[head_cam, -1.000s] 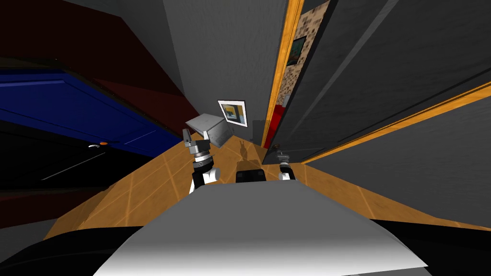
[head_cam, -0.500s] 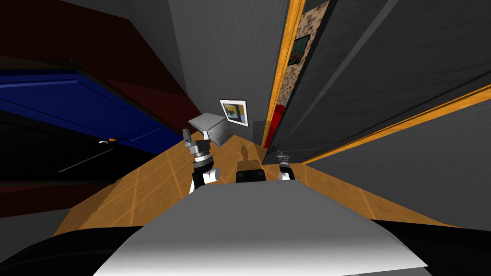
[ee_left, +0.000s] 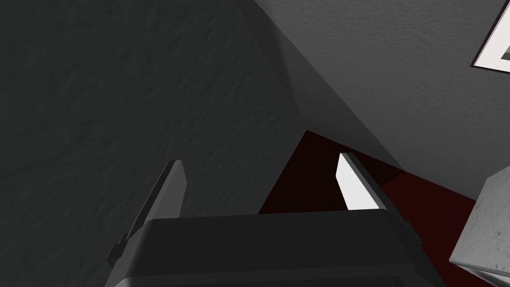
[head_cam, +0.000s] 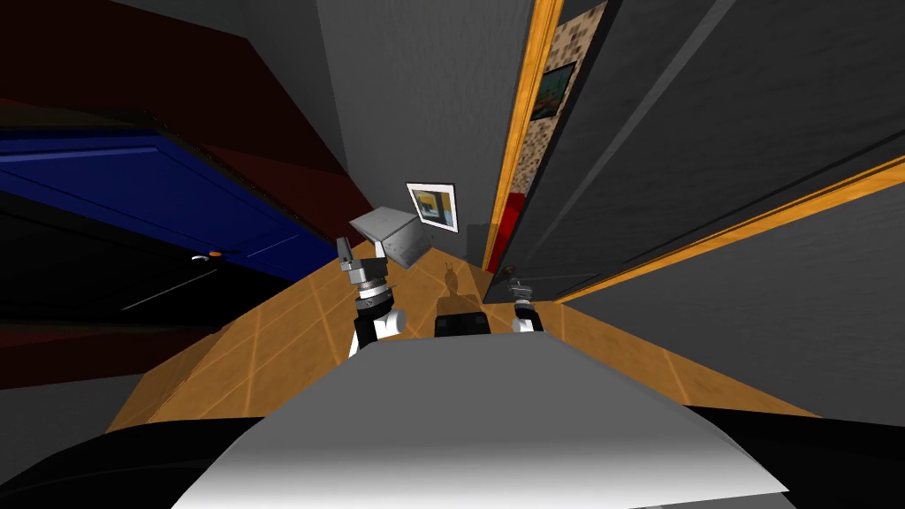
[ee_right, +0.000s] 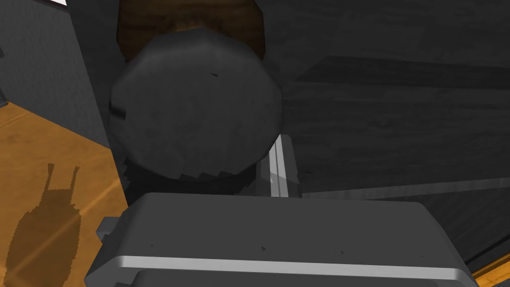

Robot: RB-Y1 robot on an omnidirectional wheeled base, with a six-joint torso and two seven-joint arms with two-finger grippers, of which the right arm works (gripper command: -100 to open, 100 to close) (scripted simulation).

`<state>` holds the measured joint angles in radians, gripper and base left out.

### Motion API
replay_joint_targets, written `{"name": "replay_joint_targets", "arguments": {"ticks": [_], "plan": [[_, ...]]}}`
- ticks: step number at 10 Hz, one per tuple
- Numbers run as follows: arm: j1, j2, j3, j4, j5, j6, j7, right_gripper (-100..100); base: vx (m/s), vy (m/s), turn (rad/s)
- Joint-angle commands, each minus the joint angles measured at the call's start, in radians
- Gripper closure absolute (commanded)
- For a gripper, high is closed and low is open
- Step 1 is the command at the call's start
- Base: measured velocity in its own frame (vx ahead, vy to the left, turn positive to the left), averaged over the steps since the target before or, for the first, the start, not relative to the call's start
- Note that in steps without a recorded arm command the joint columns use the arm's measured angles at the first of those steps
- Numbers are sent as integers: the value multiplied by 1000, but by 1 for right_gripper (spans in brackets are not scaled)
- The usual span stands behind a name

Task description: Pull the door open

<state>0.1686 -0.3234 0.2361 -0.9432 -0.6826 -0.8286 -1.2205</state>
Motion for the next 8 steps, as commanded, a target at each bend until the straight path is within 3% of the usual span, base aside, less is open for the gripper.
{"name": "replay_joint_targets", "arguments": {"ticks": [1, 6, 7, 8], "plan": [[-4, 15, 33, -25, -10, -11, -50, -100, -51, -21, 68], [-1, 14, 44, -29, -30, -12, -103, -100, -42, -16, 28], [14, -1, 21, -18, -38, 1, -89, -100, -3, -33, -29], [7, -14, 8, -23, -51, 39, -94, -100, -4, -3, -74]]}}
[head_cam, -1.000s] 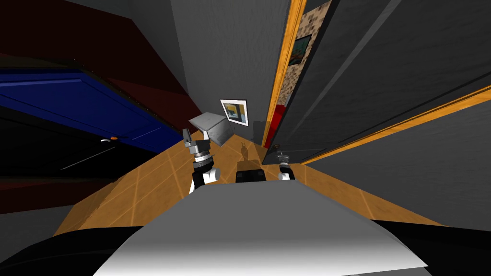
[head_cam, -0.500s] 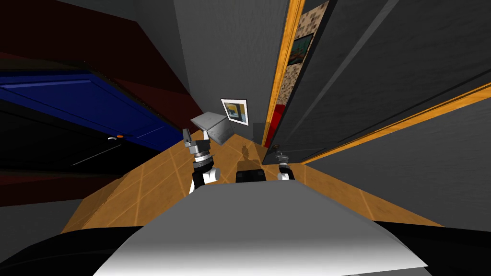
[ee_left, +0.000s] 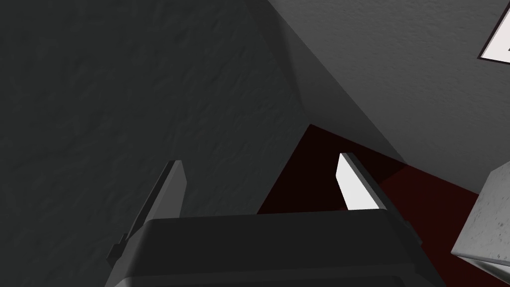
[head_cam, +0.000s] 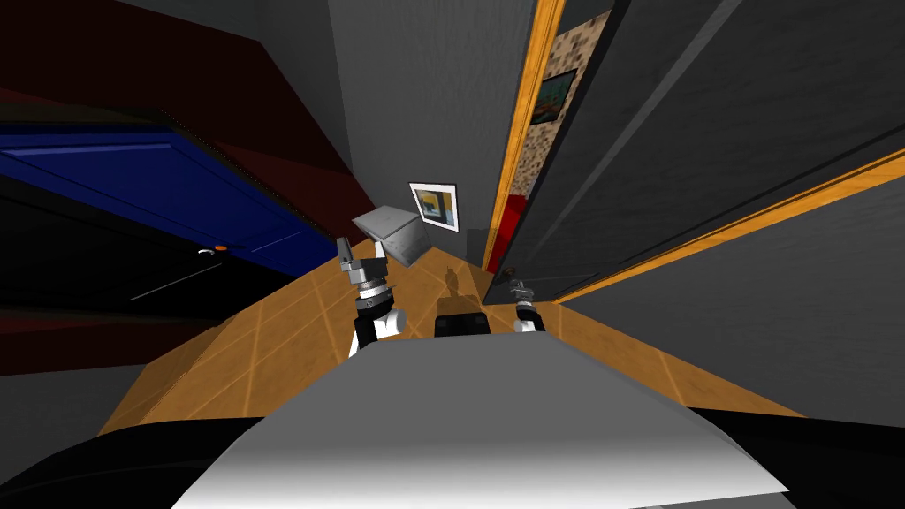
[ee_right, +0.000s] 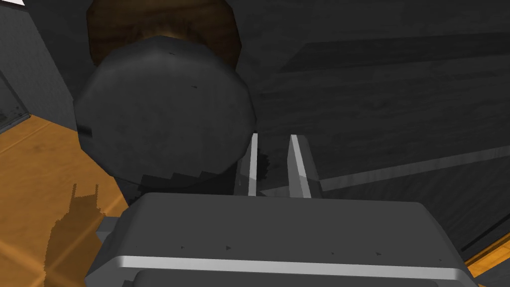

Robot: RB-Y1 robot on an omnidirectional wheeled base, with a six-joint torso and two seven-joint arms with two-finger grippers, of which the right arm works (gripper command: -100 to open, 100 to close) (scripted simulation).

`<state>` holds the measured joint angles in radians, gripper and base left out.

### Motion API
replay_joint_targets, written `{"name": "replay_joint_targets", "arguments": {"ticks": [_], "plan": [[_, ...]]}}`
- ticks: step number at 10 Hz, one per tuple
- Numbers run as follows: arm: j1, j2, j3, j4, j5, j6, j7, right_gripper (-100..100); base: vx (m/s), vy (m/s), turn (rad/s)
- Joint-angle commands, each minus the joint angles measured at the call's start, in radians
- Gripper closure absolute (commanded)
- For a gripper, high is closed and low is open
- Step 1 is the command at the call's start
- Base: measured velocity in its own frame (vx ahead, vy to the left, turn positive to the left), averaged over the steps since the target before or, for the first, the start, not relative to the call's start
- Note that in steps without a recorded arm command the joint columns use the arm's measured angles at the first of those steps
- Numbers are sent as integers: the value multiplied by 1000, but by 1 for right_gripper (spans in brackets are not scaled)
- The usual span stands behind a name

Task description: Pull the door open

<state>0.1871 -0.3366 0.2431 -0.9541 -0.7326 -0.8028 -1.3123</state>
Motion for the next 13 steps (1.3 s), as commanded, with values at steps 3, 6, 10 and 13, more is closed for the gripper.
{"name": "replay_joint_targets", "arguments": {"ticks": [3, 6, 10, 13], "plan": [[-30, -19, -17, -40, -20, 80, -4, -100, -11, 44, -31], [-39, -29, -26, -53, -29, 114, -5, -100, -6, 53, -15], [-22, -40, -36, -44, -36, 130, -6, 100, 3, -6, -8], [-22, -40, -36, -44, -36, 130, -6, 100, -2, 0, -4]]}}
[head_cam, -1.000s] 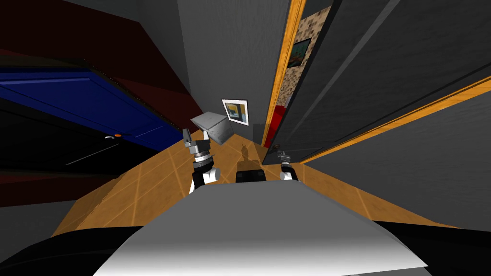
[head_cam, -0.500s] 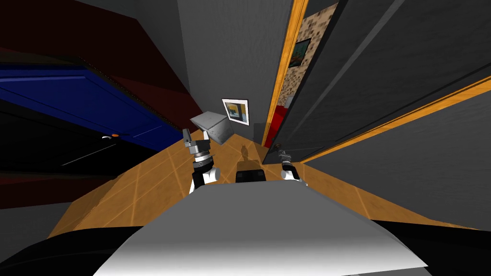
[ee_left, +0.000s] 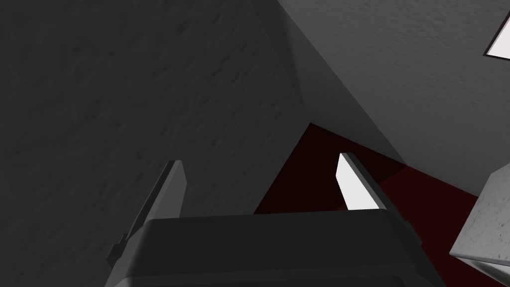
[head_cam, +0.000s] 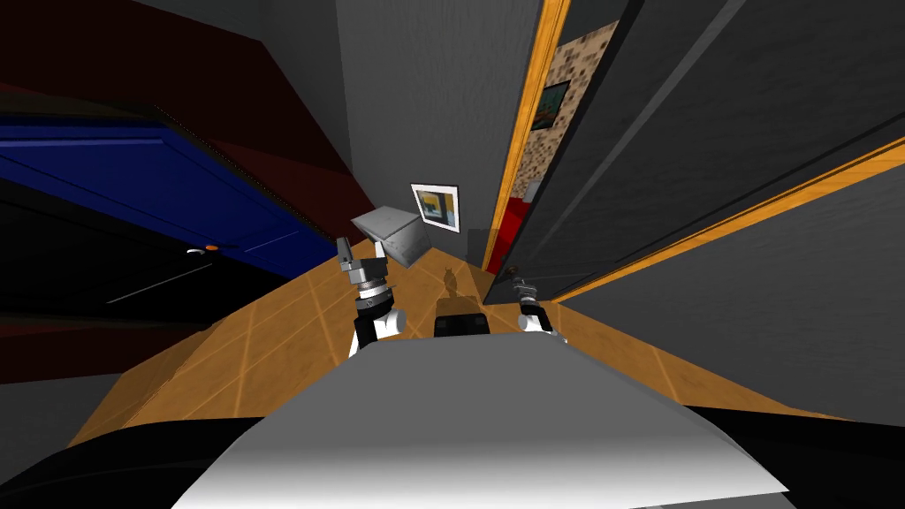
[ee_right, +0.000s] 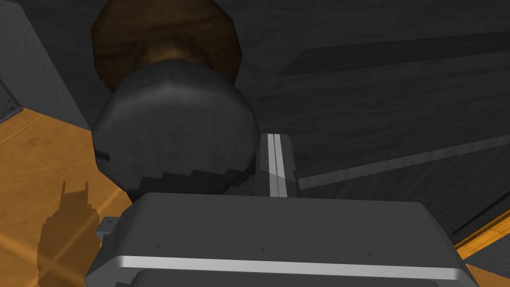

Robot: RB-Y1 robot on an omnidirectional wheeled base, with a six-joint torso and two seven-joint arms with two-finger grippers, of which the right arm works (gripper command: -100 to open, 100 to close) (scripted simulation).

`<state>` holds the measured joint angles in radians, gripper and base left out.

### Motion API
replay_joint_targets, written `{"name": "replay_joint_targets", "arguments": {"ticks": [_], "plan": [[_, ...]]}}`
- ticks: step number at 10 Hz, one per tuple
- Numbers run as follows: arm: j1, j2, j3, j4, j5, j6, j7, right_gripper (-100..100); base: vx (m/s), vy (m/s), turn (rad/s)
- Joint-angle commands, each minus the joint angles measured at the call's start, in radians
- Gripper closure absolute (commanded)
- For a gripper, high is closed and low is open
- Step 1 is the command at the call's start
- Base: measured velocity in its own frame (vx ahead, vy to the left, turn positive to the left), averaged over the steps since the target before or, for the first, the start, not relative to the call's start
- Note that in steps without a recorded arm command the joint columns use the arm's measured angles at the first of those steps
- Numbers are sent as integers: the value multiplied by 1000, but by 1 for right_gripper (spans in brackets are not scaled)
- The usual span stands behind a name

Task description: Pull the door open

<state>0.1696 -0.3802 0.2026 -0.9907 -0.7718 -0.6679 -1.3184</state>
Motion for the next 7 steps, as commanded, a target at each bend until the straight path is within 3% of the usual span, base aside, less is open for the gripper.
{"name": "replay_joint_targets", "arguments": {"ticks": [1, 2, 7], "plan": [[-5, 4, 5, -8, 3, -5, 0, 100, 0, 0, 0], [5, -1, 26, 1, 16, -35, -18, -100, -107, -78, 138], [15, -2, 83, 4, 51, -109, -58, -100, -180, -82, 124]]}}
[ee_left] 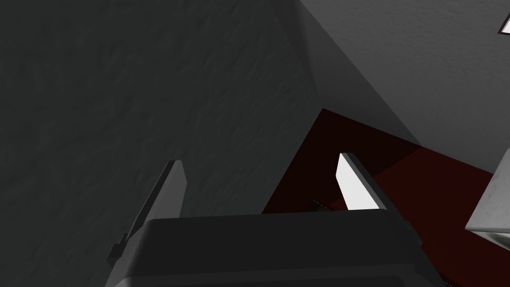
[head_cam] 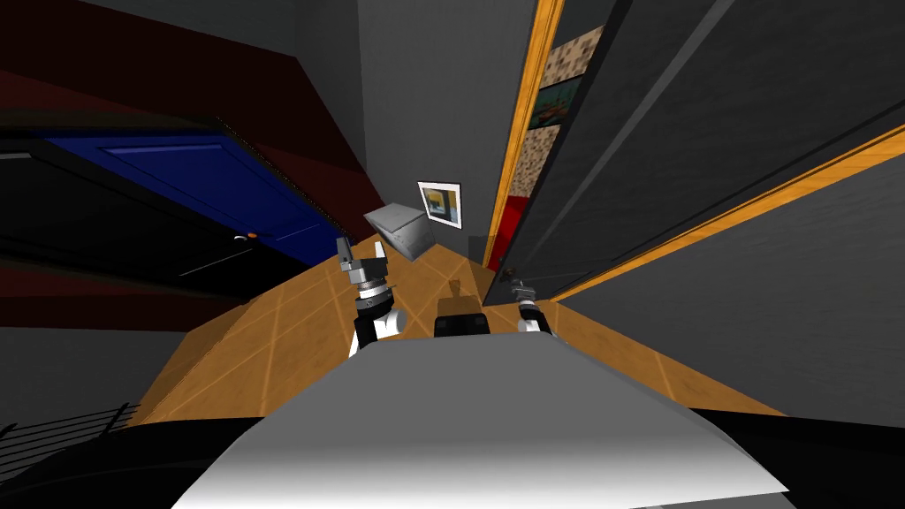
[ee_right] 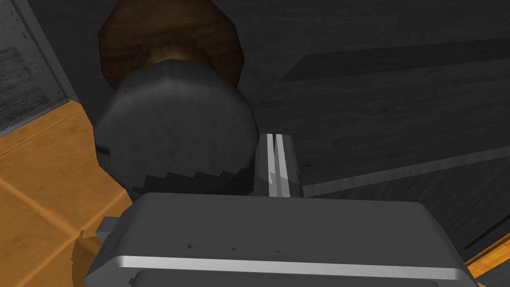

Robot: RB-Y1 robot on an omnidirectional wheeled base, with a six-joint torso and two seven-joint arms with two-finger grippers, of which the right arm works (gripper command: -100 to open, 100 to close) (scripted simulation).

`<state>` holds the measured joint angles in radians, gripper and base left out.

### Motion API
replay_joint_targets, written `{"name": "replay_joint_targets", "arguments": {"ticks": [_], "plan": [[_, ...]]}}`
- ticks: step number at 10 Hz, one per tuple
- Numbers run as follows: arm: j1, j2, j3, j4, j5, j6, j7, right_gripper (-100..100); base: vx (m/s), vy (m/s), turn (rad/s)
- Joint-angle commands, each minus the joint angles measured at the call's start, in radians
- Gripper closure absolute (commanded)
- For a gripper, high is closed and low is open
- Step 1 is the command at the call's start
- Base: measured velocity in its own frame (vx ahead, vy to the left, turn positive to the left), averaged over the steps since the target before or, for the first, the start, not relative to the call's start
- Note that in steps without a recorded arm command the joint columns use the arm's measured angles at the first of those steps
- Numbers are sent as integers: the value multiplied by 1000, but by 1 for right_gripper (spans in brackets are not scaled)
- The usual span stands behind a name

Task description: Pull the door open

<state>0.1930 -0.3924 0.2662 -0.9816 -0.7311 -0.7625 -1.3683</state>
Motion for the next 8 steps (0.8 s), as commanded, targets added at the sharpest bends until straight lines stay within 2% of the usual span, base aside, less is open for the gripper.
{"name": "replay_joint_targets", "arguments": {"ticks": [1, 2, 3, 8], "plan": [[-7, 10, 28, -5, 15, -26, -14, -100, -125, -39, 55], [-5, 9, 45, -4, 25, -48, -25, -100, -128, -55, 104], [-5, 9, 45, -4, 25, -48, -25, -100, -95, -49, 48], [0, 8, 73, -2, 42, -85, -45, -100, -59, -33, 44]]}}
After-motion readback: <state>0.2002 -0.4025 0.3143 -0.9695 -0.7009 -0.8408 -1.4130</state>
